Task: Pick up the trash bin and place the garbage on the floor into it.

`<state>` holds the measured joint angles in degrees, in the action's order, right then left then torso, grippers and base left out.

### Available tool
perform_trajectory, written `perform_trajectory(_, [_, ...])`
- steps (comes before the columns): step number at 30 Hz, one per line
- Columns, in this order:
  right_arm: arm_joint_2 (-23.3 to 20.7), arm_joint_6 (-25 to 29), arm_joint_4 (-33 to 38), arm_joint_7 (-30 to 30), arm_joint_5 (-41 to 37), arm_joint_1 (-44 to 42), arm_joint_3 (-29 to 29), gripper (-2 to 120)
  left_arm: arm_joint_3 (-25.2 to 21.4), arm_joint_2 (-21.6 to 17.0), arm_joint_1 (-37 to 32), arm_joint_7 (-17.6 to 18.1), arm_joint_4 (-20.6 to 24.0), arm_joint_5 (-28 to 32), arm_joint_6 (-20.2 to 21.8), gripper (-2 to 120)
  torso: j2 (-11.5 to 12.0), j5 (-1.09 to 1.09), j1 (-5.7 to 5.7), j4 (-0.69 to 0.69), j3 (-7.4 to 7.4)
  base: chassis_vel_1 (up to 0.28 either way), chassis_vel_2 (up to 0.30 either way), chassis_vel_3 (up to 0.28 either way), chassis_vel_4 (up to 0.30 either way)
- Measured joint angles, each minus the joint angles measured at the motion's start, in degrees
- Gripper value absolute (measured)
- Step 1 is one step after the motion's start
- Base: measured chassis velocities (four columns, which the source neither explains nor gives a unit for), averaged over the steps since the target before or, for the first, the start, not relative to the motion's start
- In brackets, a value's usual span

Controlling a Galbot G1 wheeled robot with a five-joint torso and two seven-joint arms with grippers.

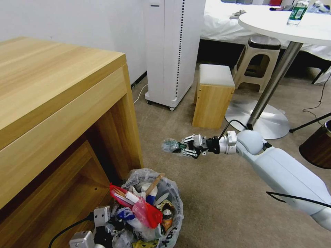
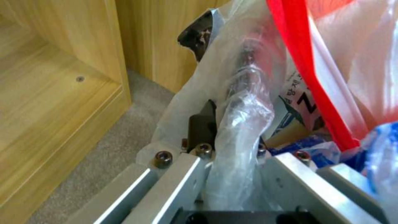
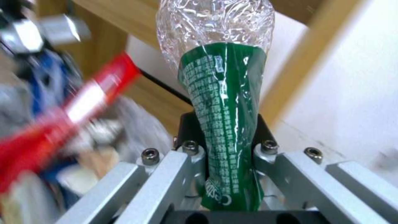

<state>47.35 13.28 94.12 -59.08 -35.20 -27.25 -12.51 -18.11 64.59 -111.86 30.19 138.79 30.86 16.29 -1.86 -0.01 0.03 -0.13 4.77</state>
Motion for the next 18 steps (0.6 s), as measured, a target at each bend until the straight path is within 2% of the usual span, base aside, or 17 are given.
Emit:
perform_trajectory(7, [1.8,-0.8,2.8,0.6,-7.4,1.3,-5.1,9,0.0,1.0,-0.4,-0.8,-0.1,-0.7,0.0,0,0.0,-0.01,0.00,0.00,0.00,0.000,0.000,0.000,0.000])
perform_trajectory(8, [3.3,-1.5,2.9,1.7,-10.8,2.3,-8.2,9,-0.3,1.3,-0.6,-0.9,-0.1,-1.0,0.0,0,0.0,0.01,0.00,0.00,0.00,0.000,0.000,0.000,0.000])
perform_trajectory(13, [5.6,-3.3,3.9,3.9,-15.0,2.9,-12.9,9,-0.3,2.6,-1.2,-1.4,-0.1,-2.0,0.0,0,0.0,-0.01,0.00,0.01,0.00,0.000,0.000,0.000,0.000])
perform_trajectory(18, [7.4,-5.3,5.9,8.8,-20.2,3.0,-21.0,9,-1.0,3.2,-1.8,-1.7,-0.1,-2.5,0.0,0,0.0,0.00,0.00,0.00,0.00,0.000,0.000,0.000,0.000])
